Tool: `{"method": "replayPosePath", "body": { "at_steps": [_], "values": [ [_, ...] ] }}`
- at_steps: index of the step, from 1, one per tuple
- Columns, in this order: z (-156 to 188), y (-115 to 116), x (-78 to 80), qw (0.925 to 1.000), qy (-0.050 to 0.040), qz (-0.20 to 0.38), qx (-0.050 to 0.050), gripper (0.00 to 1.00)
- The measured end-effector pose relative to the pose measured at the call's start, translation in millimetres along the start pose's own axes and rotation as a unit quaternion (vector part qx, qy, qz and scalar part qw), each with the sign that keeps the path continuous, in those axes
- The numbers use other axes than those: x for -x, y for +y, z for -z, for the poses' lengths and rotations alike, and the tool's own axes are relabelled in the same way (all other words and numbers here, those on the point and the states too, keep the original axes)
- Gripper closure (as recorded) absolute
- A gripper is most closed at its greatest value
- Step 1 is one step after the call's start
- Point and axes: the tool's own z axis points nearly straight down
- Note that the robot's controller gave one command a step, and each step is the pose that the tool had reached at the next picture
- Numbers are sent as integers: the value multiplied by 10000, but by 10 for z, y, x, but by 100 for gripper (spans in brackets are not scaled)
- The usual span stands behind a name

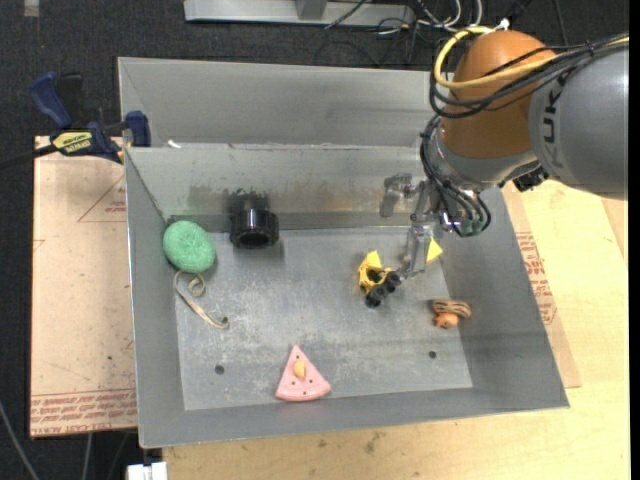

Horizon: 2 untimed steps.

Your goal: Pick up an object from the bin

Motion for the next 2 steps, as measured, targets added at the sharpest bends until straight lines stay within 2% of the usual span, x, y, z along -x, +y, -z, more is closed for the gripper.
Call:
{"method": "replayPosePath", "body": {
  "at_steps": [1,2],
  "values": [
    [52,0,11,10000,-33,4,-3,0],
    [-400,-106,-201,9994,-60,328,-5,0]
  ]
}}
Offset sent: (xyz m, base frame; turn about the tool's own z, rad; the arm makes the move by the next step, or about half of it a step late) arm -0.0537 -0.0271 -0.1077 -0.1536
